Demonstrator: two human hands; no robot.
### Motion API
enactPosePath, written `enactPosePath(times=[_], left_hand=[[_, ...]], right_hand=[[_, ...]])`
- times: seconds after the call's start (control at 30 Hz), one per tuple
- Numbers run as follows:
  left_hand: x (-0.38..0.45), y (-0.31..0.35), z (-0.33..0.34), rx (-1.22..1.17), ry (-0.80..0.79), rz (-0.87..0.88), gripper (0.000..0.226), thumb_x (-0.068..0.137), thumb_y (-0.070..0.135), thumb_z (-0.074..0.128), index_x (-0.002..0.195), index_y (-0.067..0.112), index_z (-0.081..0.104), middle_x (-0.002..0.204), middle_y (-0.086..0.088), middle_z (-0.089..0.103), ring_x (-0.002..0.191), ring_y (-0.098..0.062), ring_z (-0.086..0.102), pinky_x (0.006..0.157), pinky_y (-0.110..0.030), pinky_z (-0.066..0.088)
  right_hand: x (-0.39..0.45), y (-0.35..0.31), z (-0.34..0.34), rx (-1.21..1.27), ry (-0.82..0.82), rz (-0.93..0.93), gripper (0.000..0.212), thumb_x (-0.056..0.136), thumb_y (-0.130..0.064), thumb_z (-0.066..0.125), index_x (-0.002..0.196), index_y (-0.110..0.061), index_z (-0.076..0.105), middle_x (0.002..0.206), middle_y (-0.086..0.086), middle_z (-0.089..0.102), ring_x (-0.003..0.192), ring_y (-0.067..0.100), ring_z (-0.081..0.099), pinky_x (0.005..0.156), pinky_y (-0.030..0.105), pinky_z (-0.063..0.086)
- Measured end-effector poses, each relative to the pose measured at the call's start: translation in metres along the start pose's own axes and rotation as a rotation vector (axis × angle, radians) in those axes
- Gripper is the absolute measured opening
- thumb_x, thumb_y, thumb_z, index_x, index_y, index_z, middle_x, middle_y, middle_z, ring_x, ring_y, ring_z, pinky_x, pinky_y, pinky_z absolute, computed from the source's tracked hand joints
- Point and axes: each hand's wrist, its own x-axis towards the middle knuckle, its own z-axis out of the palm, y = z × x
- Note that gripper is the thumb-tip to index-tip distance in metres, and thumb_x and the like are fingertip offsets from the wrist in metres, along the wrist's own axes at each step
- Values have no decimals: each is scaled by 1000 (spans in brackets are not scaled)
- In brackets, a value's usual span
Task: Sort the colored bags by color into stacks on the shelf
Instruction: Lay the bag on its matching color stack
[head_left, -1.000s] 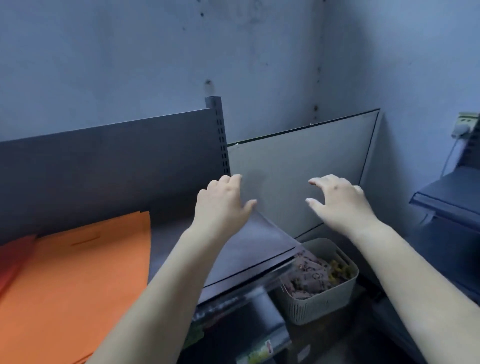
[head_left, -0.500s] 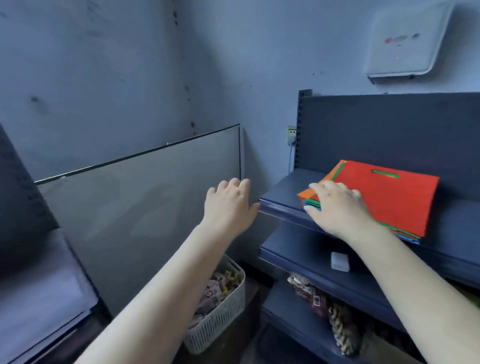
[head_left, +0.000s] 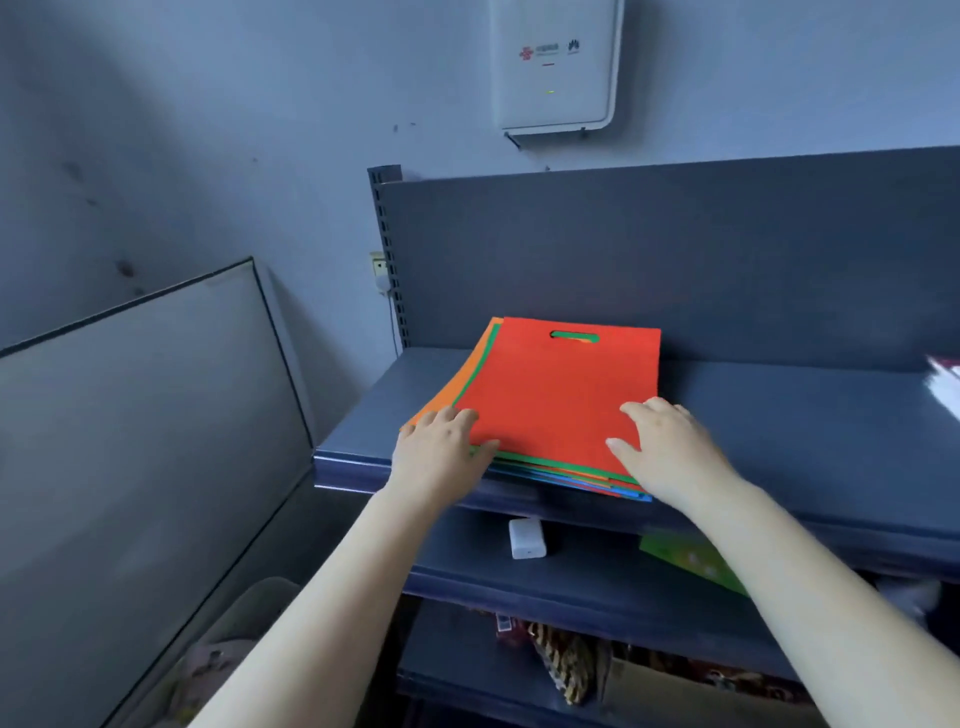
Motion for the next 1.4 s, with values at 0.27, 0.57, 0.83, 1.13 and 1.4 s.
enactPosePath(times=[0.27,0.57,0.83,1.13,1.4], left_hand=[[53,-5,47,-153,-79,85,49,96,50,41,134,20,50,143,2,46,133,-19,38,109,-28,25],[72,-12,50,-323,-76,208,44,94,45,49,130,21,57,139,5,52,130,-14,42,105,-24,30],[91,-43,47,-214,-62,-198,63,79,55,66,126,15,53,127,-3,56,120,-28,44,90,-36,38],[96,-64,35,-438,184,-264,29,83,18,71,110,12,63,108,-8,67,100,-30,59,78,-34,43],[46,-57,18,-817,524,-227,16,86,6,66,86,20,59,77,12,62,76,-11,61,61,-19,41]], right_hand=[[34,29,32,168,-104,357,43,90,-50,54,98,-8,58,106,11,62,101,31,57,75,34,45],[45,51,38,462,325,363,17,85,-8,65,83,-15,50,81,8,62,79,29,54,63,31,30],[42,81,49,755,500,367,20,91,-5,54,91,-25,57,82,6,69,79,35,63,72,42,49],[37,73,47,1114,500,356,39,95,-6,52,91,-42,68,88,-13,73,80,11,68,80,34,53],[14,60,36,1562,457,338,30,95,1,50,103,-22,67,92,-7,74,86,5,69,79,19,55]])
